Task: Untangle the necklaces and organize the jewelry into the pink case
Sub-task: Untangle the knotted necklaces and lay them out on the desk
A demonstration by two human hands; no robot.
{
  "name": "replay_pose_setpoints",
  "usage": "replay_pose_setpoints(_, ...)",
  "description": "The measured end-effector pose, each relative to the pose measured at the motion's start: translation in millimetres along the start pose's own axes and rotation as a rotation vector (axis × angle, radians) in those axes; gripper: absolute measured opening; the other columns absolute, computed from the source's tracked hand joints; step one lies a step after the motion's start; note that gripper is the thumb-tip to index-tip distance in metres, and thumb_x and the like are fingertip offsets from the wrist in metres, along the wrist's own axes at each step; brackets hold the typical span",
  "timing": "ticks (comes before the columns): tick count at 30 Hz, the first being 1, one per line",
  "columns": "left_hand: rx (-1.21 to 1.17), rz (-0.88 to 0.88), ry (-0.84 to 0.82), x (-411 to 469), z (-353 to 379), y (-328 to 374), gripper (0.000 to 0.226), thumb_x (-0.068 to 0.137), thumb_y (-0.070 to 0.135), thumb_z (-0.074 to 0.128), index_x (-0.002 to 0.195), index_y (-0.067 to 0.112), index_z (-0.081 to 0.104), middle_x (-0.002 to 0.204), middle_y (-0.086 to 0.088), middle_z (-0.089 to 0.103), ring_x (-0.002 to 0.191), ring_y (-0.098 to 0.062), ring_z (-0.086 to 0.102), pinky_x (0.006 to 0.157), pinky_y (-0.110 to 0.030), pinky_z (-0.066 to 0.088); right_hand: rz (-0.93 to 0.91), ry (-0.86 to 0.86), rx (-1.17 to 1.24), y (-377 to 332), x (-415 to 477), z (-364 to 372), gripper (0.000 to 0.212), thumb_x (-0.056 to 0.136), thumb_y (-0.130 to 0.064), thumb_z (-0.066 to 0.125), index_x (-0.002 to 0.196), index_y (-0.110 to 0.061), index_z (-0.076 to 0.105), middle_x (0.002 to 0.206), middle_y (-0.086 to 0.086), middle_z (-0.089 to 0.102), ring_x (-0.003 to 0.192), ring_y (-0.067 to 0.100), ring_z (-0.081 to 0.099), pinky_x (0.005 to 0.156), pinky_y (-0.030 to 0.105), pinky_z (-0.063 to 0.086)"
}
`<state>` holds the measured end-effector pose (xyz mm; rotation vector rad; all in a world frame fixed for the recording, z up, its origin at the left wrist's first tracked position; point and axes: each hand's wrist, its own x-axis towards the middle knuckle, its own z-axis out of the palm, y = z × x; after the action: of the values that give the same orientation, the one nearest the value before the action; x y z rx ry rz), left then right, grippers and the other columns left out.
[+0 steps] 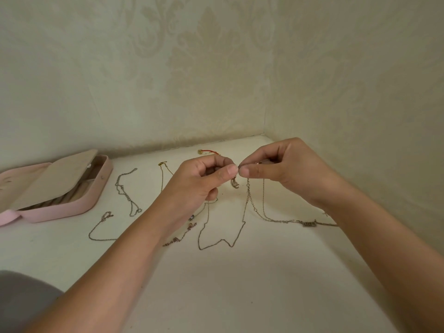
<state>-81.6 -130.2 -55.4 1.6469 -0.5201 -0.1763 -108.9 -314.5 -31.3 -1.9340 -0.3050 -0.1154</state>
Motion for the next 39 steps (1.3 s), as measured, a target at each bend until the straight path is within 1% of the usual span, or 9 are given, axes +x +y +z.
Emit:
replay_pose_setpoints(2,0.030,0.000,-0.011,-0.3,0.9,0.1,0.020,0.076,0.036,0.063,0.080,0.017,0.064,0.055,0.017,0.045,0.050,-0.006,0.031,0.049,-0.013,0.030,-0.005,-0.002,-0.029,1.5,0.1,-0.5,0.005,0.075,-0.020,0.079,0.072,-0.019,0.075,0.055,0.001,0.027,0.051,0.013,0.021,0.045,0.014,0.022)
replay_pose_setpoints(7,0.091,0.029,0.038,-0.4,3.5,-1.9,0.018,0.080,0.037,0.062,0.080,0.019,0.064,0.054,0.016,0.041,0.052,-0.010,0.030,0.049,-0.015,0.030,-0.044,0.015,-0.104,4.8,0.9,0.3,0.005,0.079,-0.015,0.076,0.075,-0.017,0.074,0.054,-0.002,0.028,0.049,0.010,0.023,0.045,0.014,0.023)
replay_pose_setpoints(11,0.030,0.023,0.052,1.3,2.5,-2.9,0.008,0.087,0.023,0.062,0.085,0.015,0.064,0.056,0.016,0.051,0.050,-0.006,0.034,0.049,-0.013,0.032,-0.074,0.016,-0.136,4.8,-0.2,-0.9,0.004,0.082,-0.020,0.074,0.078,-0.019,0.075,0.055,0.001,0.031,0.051,0.012,0.025,0.049,0.019,0.024)
replay_pose_setpoints(14,0.009,0.038,0.065,2.7,0.2,-4.2,0.011,0.084,0.023,0.066,0.090,0.016,0.071,0.062,0.013,0.054,0.052,-0.008,0.033,0.048,-0.014,0.032,-0.098,0.011,-0.199,4.7,-1.5,0.2,0.007,0.086,-0.024,0.070,0.081,-0.024,0.075,0.058,0.004,0.039,0.054,0.014,0.030,0.052,0.022,0.027)
replay_pose_setpoints(17,0.133,0.096,0.105,1.4,-0.2,-3.6,0.010,0.088,0.017,0.065,0.091,0.020,0.074,0.054,0.018,0.052,0.047,-0.004,0.033,0.048,-0.013,0.031,-0.090,0.008,-0.274,6.4,-0.7,1.1,0.009,0.088,-0.025,0.067,0.082,-0.026,0.074,0.060,0.004,0.046,0.054,0.012,0.035,0.054,0.025,0.030)
replay_pose_setpoints(21,0.248,0.148,0.116,-1.0,1.2,-5.7,0.013,0.089,0.016,0.065,0.092,0.024,0.075,0.046,0.017,0.048,0.042,-0.005,0.030,0.045,-0.011,0.026,-0.075,0.003,-0.328,9.6,0.0,1.9,0.011,0.090,-0.025,0.064,0.082,-0.024,0.072,0.053,-0.009,0.039,0.049,0.006,0.033,0.050,0.019,0.028)
replay_pose_setpoints(27,0.364,0.279,0.180,-5.7,4.0,-5.8,0.015,0.082,0.017,0.074,0.085,0.031,0.075,0.068,0.017,0.063,0.049,-0.004,0.038,0.052,-0.009,0.032,-0.063,0.009,-0.240,9.7,0.3,1.4,0.014,0.088,-0.022,0.065,0.076,-0.021,0.071,0.055,-0.004,0.037,0.054,0.011,0.032,0.054,0.025,0.027)
replay_pose_setpoints(33,0.485,0.426,0.277,-5.3,6.6,-7.1,0.006,0.079,0.017,0.077,0.082,0.021,0.077,0.070,0.010,0.063,0.064,0.001,0.050,0.057,-0.011,0.031,-0.067,0.001,-0.161,7.6,-0.3,1.3,0.013,0.086,-0.019,0.067,0.075,-0.017,0.073,0.057,-0.001,0.038,0.058,0.015,0.032,0.057,0.028,0.026)
replay_pose_setpoints(39,0.487,0.420,0.266,-2.7,3.4,-11.5,0.006,0.085,0.019,0.072,0.085,0.023,0.077,0.079,0.006,0.066,0.073,-0.002,0.056,0.058,-0.013,0.035,-0.114,0.065,-0.211,9.5,-0.1,2.5,0.009,0.085,-0.021,0.069,0.077,-0.018,0.072,0.054,-0.003,0.029,0.054,0.013,0.028,0.052,0.023,0.027)
